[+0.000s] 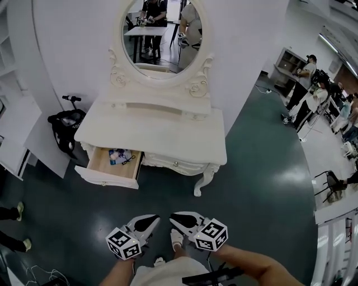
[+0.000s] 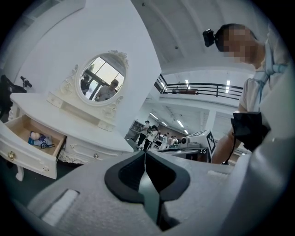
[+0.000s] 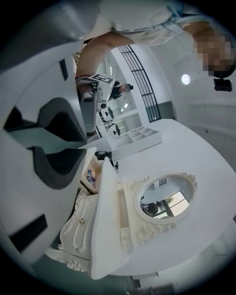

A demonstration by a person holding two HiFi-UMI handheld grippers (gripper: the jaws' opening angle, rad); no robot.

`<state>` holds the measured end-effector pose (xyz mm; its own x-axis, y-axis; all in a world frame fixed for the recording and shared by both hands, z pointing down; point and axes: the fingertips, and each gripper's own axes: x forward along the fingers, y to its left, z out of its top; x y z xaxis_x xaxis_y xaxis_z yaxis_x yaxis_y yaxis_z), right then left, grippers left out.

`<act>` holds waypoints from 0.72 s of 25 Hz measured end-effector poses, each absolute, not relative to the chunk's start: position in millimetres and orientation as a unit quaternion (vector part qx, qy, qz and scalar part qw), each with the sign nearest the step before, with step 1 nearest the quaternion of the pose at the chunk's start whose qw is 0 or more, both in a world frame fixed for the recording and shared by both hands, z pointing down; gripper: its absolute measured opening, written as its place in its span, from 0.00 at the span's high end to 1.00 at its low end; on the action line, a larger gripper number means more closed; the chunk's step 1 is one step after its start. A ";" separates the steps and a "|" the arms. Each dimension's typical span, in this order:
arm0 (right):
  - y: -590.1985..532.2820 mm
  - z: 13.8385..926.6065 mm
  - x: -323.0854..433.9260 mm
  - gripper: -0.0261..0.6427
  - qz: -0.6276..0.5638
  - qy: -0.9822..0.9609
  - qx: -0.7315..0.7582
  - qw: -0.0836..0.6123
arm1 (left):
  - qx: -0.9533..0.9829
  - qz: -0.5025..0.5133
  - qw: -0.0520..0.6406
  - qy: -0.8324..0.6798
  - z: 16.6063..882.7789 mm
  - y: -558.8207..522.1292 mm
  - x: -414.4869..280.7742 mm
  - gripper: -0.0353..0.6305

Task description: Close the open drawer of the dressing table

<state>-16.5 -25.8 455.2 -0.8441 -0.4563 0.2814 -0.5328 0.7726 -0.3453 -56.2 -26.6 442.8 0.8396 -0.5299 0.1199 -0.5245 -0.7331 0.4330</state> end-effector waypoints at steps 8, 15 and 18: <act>0.7 438.7 -14.6 0.89 0.200 -0.937 0.276 0.075 | 0.934 -0.006 0.217 -0.285 426.0 -0.9 -64.5 0.93; 20.4 424.8 -10.6 0.92 0.184 -0.937 0.289 0.066 | 0.936 -0.016 0.208 -0.284 415.9 18.6 -67.7 0.93; 24.6 420.1 -9.0 0.93 0.179 -0.936 0.295 0.064 | 0.939 -0.019 0.200 -0.279 410.4 24.6 -65.0 0.93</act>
